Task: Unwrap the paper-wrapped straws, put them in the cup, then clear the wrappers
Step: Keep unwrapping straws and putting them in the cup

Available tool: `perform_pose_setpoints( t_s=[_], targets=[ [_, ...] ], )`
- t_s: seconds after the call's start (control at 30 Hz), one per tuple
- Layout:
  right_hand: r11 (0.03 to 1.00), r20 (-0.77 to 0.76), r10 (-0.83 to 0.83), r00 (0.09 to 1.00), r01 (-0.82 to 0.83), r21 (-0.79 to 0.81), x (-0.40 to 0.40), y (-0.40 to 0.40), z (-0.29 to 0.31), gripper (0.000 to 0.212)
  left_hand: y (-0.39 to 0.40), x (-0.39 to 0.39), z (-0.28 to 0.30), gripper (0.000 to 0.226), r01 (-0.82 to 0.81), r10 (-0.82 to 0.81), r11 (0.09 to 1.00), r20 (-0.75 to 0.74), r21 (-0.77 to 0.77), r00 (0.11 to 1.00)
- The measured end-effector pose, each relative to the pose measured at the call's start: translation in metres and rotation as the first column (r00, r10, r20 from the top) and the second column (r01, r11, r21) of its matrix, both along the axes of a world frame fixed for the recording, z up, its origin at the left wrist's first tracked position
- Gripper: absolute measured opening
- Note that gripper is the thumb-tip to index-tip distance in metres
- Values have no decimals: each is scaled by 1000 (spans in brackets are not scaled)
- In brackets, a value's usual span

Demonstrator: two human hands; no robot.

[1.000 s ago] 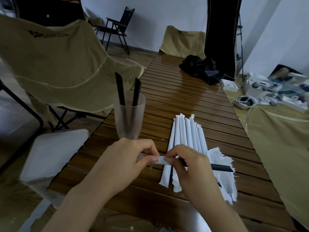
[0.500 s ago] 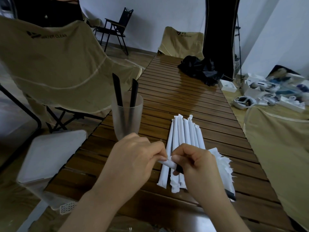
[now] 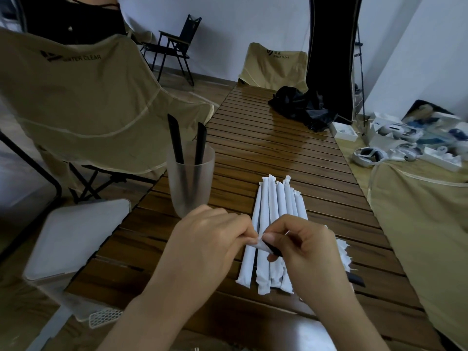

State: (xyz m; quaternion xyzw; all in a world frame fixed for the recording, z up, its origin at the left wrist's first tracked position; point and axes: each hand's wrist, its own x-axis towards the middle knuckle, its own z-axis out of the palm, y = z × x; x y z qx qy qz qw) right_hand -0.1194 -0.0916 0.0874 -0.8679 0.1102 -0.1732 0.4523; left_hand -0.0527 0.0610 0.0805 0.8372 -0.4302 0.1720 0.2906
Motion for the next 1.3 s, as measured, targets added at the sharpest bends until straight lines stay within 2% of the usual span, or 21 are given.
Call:
perform_pose_setpoints(
  t_s=[0.13, 0.27, 0.37, 0.43, 0.5, 0.57, 0.63, 0.83, 1.07, 1.13, 1.3],
  targets=[
    [997, 23, -68, 997, 67, 41, 2, 3, -5, 38, -3, -4, 2, 19, -38, 39, 999, 43, -17, 998],
    [991, 22, -116, 993, 114, 71, 3, -2, -7, 30, -7, -6, -2, 22, 21, -19, 999, 37, -39, 999],
    [977, 92, -112, 989, 126, -172, 2, -4, -8, 26, -10, -4, 2, 30, 22, -21, 1000, -99, 6, 995],
    [925, 176, -61, 982, 122, -360, 1, -5, -8, 22, -8, -3, 3, 38, -51, 62, 997, -203, 58, 977],
    [888, 241, 20, 970, 94, -451, 2, -6, -10, 19, 0, -4, -4, 41, -28, 46, 997, -244, 76, 969],
    [870, 264, 64, 962, 76, -487, 3, -6, -12, 14, 5, -3, -5, 34, 23, -1, 997, -282, 72, 959],
    [867, 274, 55, 960, 90, -490, 4, -5, -13, 13, 7, -1, -5, 31, 33, -14, 998, -316, 55, 949],
    [889, 260, -22, 965, 137, -437, 3, -10, -13, 16, 3, -2, -5, 29, 21, -14, 999, -237, 27, 971],
    [913, 104, -36, 994, 75, -401, 4, -7, -16, 20, 6, -1, -4, 22, 25, -23, 1000, -194, 4, 981],
    [922, 64, -73, 995, 92, -376, 4, -7, -16, 21, 5, 0, -4, 17, 34, -25, 998, -186, 49, 982],
    [924, 58, -122, 991, 135, -357, 4, -7, -13, 13, 3, 3, -3, 11, 32, -21, 997, -148, 72, 989]
  ],
)
